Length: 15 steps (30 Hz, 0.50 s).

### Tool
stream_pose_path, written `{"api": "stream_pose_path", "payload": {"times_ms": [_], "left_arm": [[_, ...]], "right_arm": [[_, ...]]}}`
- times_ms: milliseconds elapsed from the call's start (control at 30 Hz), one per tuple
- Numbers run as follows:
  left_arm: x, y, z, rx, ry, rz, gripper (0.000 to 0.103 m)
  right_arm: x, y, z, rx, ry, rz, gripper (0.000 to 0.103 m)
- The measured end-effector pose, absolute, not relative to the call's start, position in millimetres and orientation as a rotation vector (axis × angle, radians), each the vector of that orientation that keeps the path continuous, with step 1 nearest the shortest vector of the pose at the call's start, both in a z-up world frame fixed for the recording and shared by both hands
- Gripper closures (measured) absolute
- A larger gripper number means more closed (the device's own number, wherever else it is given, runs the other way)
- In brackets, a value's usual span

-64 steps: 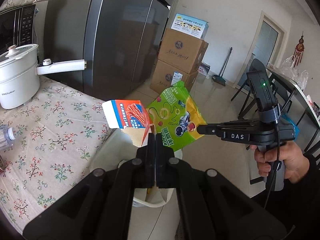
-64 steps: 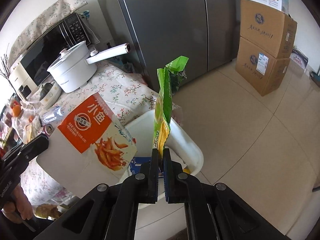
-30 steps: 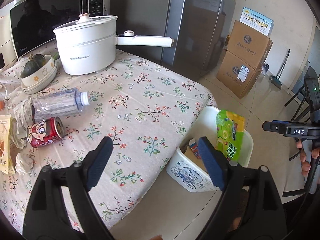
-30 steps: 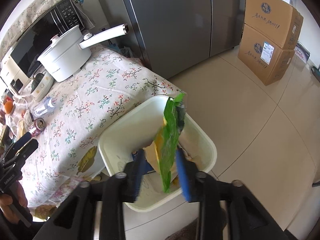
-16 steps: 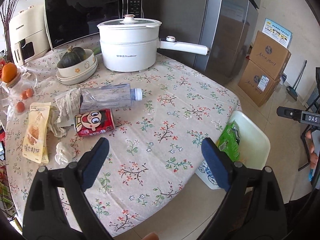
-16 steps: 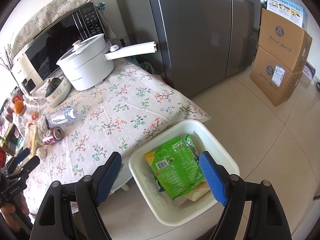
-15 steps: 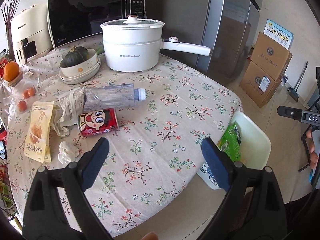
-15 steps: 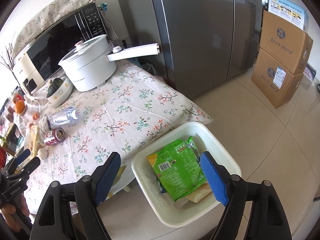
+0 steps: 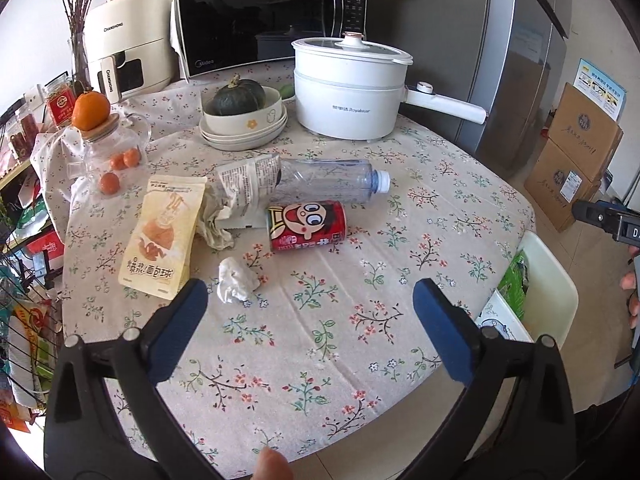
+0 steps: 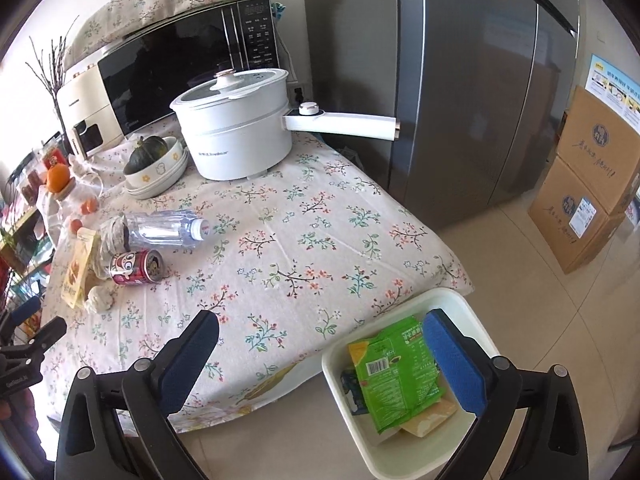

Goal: Collect trash
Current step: 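Withdraw both grippers from the bin back over the table, then reach the left gripper to the white tissue ball and close on it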

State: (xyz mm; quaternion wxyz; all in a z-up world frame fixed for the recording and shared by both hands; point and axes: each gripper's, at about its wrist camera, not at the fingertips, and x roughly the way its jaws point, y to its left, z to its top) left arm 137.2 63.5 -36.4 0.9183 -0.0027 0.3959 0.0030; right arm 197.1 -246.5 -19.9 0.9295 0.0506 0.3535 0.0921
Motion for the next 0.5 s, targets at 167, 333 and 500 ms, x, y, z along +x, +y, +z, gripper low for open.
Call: {"api": "stream_pose_path", "payload": {"times_ms": [167,333,500], "left_arm": [[133,83,-37,0.003,0.809,0.059,0.001],[132,110,-38,-0.043,0.819,0.097,0.001],[135,137,-34,-0.053,0.825,0.145,0.001]], "right_arm": [[205,-228,-16,0.149,0.716,0.232,0.0],[210,-203,-11,0.139,0.692,0.29,0.0],[217,-176,-12,0.108,0.679,0.328,0.0]]}}
